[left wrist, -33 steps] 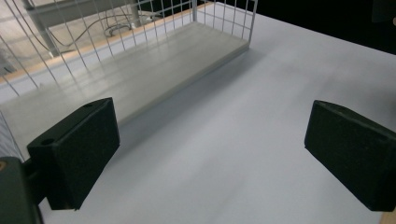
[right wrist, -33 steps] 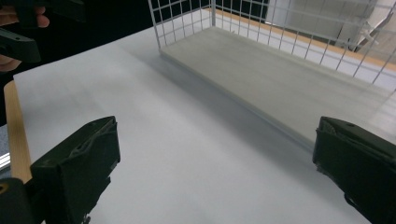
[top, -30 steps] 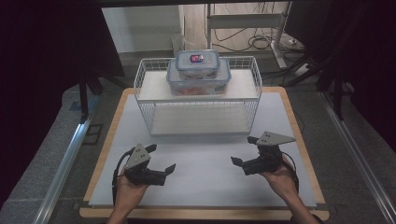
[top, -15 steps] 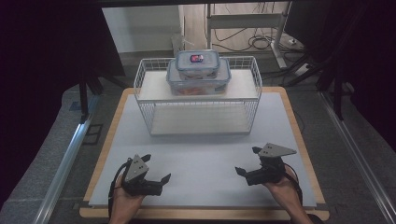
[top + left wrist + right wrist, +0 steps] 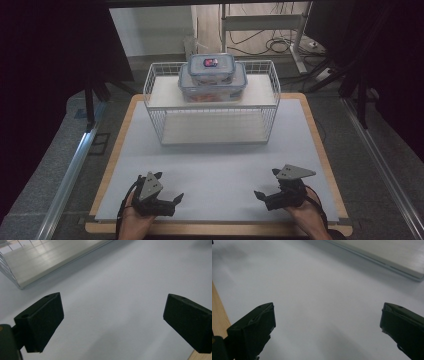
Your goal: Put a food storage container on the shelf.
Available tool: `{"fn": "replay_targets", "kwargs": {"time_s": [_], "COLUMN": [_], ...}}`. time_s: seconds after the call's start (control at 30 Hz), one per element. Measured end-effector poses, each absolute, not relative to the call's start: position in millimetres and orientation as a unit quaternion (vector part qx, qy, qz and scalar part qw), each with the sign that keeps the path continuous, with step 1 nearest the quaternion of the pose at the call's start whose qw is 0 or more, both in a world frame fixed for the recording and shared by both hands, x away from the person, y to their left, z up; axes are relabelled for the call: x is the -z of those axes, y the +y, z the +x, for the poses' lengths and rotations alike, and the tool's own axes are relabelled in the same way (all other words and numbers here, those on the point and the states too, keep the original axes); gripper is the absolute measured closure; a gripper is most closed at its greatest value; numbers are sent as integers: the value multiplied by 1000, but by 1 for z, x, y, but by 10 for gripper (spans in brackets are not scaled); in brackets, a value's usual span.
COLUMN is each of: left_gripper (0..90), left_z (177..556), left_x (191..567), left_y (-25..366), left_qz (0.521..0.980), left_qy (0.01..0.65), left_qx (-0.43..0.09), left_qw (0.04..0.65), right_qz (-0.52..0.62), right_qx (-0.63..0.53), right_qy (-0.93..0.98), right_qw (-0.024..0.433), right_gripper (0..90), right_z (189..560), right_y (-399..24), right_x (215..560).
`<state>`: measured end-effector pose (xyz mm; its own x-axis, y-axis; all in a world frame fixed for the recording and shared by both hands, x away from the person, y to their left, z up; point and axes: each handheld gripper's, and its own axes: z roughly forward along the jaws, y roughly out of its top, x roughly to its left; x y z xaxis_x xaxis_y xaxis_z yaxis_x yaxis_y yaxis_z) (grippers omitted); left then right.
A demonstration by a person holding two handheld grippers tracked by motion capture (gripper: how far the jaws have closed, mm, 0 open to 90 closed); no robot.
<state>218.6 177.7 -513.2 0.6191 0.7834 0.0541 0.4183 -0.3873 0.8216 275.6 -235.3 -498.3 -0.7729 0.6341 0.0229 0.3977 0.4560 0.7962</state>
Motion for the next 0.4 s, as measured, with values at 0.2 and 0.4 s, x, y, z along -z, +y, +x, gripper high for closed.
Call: {"fn": "replay_targets", "kwargs": {"time_s": [0.2, 0.4], "left_gripper": [28, 28], "left_z": [223, 224], "left_x": [521, 521], "left_y": [177, 180], "left_qz": [813, 811], "left_qy": [382, 387], "left_qx": [-214, -211], "left_qw": [383, 386], "right_qz": [313, 312], "right_qx": [-407, -396], "right_qy": [847, 852], "right_qw": [137, 139], "right_gripper": [2, 2], "right_z": [277, 278], "right_y": [-236, -235], "right_x": [504, 506]}}
